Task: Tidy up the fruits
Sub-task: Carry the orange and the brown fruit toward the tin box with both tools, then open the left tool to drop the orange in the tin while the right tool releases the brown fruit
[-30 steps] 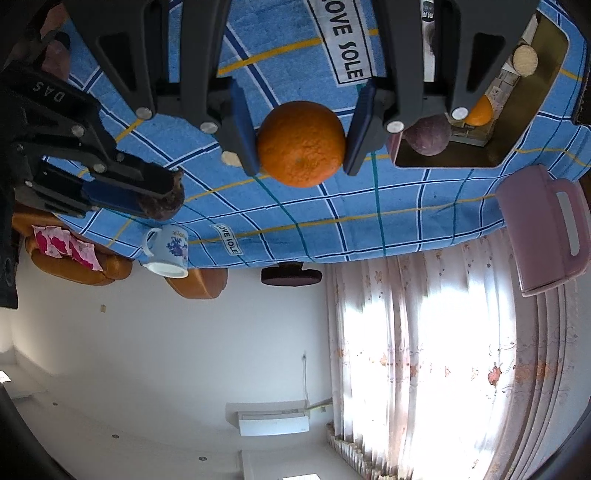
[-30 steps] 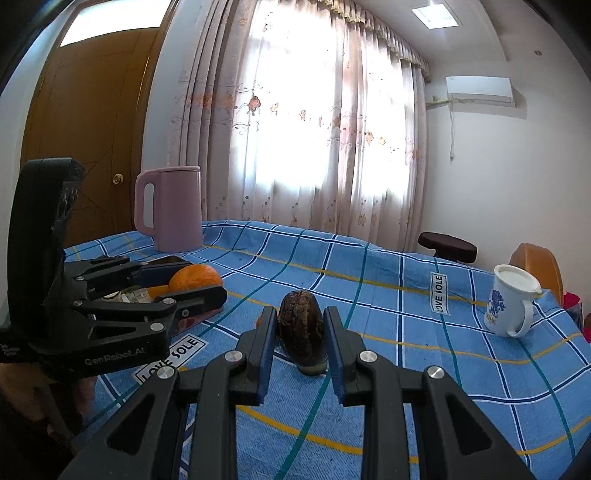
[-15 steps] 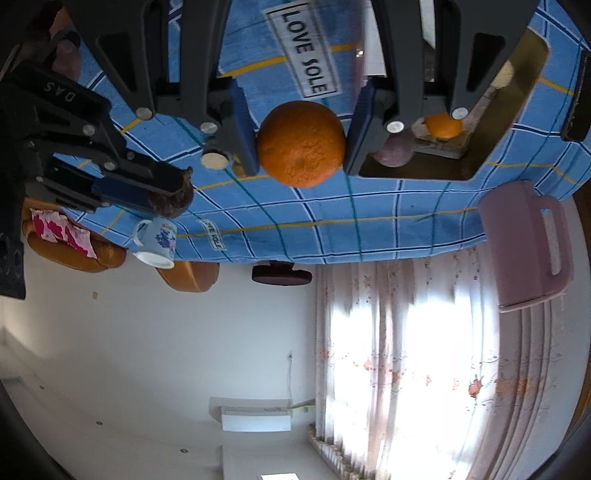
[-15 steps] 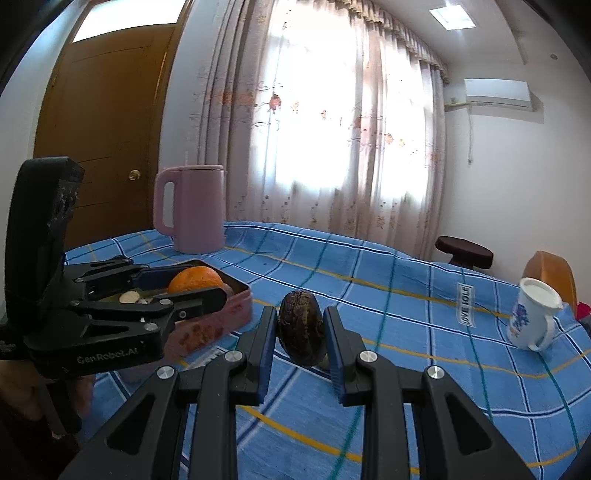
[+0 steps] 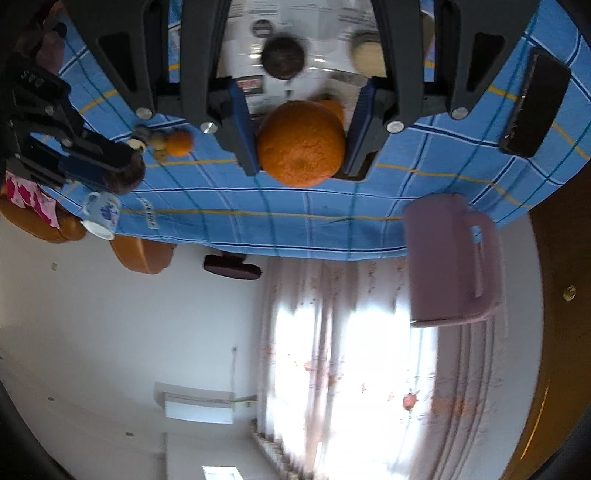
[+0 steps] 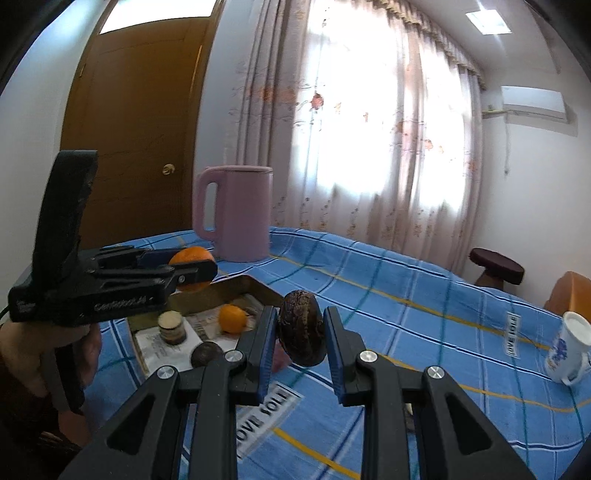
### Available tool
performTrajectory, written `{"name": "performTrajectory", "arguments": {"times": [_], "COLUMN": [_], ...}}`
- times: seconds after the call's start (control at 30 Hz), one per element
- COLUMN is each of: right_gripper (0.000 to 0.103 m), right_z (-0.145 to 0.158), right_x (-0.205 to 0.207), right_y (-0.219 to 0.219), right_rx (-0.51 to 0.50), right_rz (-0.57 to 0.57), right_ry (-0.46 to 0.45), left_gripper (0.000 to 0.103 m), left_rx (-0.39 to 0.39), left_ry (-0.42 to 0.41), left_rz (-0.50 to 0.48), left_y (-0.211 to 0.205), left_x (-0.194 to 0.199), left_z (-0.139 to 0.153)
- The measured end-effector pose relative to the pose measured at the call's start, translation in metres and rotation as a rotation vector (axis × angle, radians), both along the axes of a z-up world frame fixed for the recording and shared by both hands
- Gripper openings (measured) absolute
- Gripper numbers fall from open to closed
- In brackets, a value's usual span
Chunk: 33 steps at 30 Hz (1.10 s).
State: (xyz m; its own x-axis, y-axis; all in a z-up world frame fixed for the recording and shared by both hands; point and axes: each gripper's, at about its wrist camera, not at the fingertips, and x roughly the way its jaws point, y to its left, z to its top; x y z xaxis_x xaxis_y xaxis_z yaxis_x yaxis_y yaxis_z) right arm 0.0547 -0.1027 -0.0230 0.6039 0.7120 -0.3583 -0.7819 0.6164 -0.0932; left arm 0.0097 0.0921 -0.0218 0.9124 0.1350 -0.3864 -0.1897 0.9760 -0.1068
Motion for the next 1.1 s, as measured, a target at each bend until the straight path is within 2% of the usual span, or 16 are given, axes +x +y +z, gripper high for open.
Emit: {"name": "performTrajectory", "arguments": {"times": [0.27,0.53,0.77,0.9,1.0,1.03,1.1], "right_gripper": [0.027,0.027,0.027,0.028,0.043,0.051,0.054], "right_z": [-0.015,-0.030,-0.044,-0.051,-0.049,-0.047,-0.041], "right_x": [-0.002,0.005,0.017,0.022,0.023,0.023,0.022], "right_y": [0.044,0.087,0.105,0.107,0.101,0.096,0.084], "right_rx": [-0.064,-0.172,-0.240,-0.245,-0.237,-0.218,-0.191], "right_rz": [0.072,0.107,0.096,0.092,0.071,0.065,0.056], "right_ry": [0.037,0.094,0.166,0.203,0.195,0.194,0.192], "left_gripper": [0.048,0.048,0.049,0.050,0.059,0.066,0.073], "left_rx": [-0.025,-0.035,-0.031,-0.022,-0.016,-0.013,-0.017], "left_ry": [0.066,0.150,0.196,0.196,0.182,0.175,0.151], "left_rz": [0.039,0.038,0.033,0.037,0.052,0.056,0.064], "left_y": [0.026,0.042,0.047,0.046,0.044,0.043,0.040], "left_x": [0.012,0.027,0.036,0.037,0.036,0.035,0.032], "left_z": [-0.014,-0.028,-0.036,-0.036,-0.033,-0.031,-0.027]}}
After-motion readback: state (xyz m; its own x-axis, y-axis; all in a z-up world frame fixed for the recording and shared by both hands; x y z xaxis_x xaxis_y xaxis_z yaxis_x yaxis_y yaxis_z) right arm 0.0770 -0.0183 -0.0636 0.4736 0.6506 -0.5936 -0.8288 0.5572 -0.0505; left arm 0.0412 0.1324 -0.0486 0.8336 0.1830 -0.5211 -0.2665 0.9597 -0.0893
